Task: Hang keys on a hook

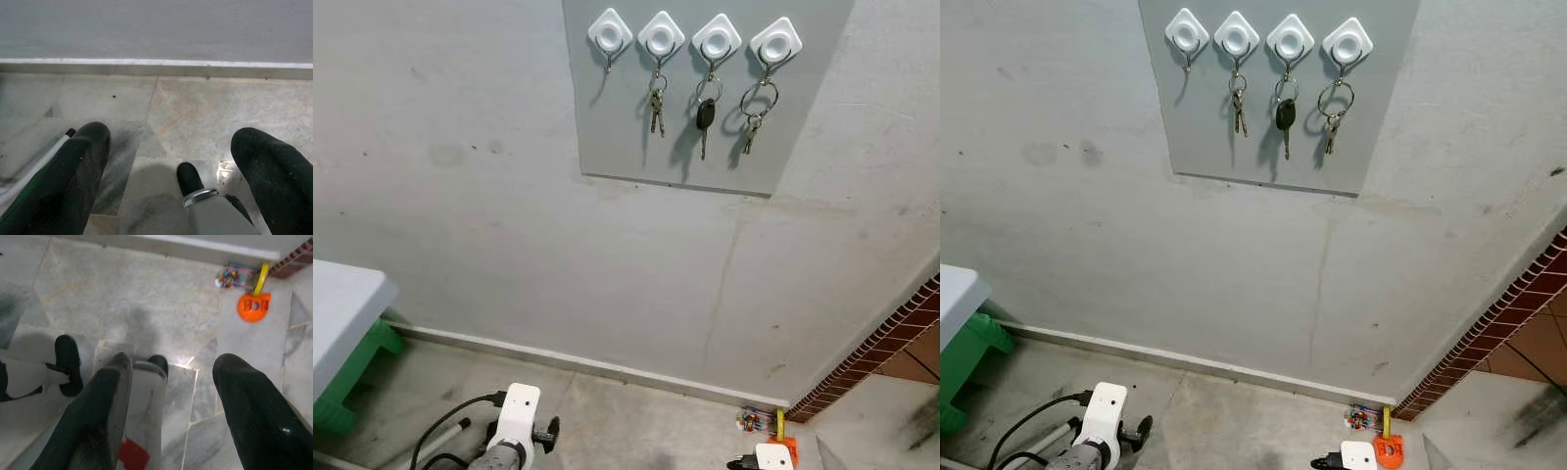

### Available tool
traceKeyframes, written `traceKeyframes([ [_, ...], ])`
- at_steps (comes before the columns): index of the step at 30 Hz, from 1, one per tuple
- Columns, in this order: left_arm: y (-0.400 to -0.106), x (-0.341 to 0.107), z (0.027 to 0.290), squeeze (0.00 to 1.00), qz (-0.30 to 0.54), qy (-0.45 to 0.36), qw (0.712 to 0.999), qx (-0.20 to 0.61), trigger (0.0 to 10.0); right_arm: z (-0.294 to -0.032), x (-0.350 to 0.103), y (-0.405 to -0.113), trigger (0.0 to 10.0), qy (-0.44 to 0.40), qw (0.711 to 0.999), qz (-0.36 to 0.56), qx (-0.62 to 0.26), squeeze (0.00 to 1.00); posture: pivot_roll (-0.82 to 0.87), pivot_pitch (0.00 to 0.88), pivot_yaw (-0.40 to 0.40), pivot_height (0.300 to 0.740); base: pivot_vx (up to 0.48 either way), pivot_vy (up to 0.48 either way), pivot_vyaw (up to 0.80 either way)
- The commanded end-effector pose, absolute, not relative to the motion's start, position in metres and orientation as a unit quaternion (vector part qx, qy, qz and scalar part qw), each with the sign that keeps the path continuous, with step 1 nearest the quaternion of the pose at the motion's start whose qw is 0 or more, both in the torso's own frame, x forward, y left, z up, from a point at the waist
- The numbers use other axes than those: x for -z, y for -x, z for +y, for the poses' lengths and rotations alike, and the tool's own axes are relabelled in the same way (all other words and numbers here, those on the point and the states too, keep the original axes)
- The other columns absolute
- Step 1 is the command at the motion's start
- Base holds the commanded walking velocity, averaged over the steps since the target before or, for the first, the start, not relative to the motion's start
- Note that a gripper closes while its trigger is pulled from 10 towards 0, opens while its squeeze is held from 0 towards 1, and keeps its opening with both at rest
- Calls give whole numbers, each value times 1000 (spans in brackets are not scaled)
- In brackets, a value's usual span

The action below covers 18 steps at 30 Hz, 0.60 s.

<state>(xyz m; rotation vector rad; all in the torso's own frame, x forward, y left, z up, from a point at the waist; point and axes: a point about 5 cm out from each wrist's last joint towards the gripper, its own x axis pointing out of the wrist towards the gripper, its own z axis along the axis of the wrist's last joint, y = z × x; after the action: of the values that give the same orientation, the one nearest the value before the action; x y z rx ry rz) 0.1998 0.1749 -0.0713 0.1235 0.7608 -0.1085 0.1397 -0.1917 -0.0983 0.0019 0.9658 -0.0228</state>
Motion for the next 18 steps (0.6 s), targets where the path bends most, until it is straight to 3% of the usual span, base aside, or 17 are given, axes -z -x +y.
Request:
traceKeyframes([
  [1,-198,72,180,0,374,-62,924,46,10000,-190,98,-141,10000,7,889,458,4,0,-86,39,63,740,0,0,0],
  [14,-198,72,177,0,372,-56,926,47,10000,-197,95,-146,10000,16,892,451,14,0,-83,26,39,740,0,0,0],
  [15,-197,73,171,0,373,-41,926,43,10000,-201,93,-147,10000,9,894,449,5,0,-62,0,-20,740,0,0,0],
  [18,-196,74,166,0,374,-23,927,30,10000,-206,91,-152,10000,-8,895,446,-3,0,-58,0,-31,740,0,0,0],
])
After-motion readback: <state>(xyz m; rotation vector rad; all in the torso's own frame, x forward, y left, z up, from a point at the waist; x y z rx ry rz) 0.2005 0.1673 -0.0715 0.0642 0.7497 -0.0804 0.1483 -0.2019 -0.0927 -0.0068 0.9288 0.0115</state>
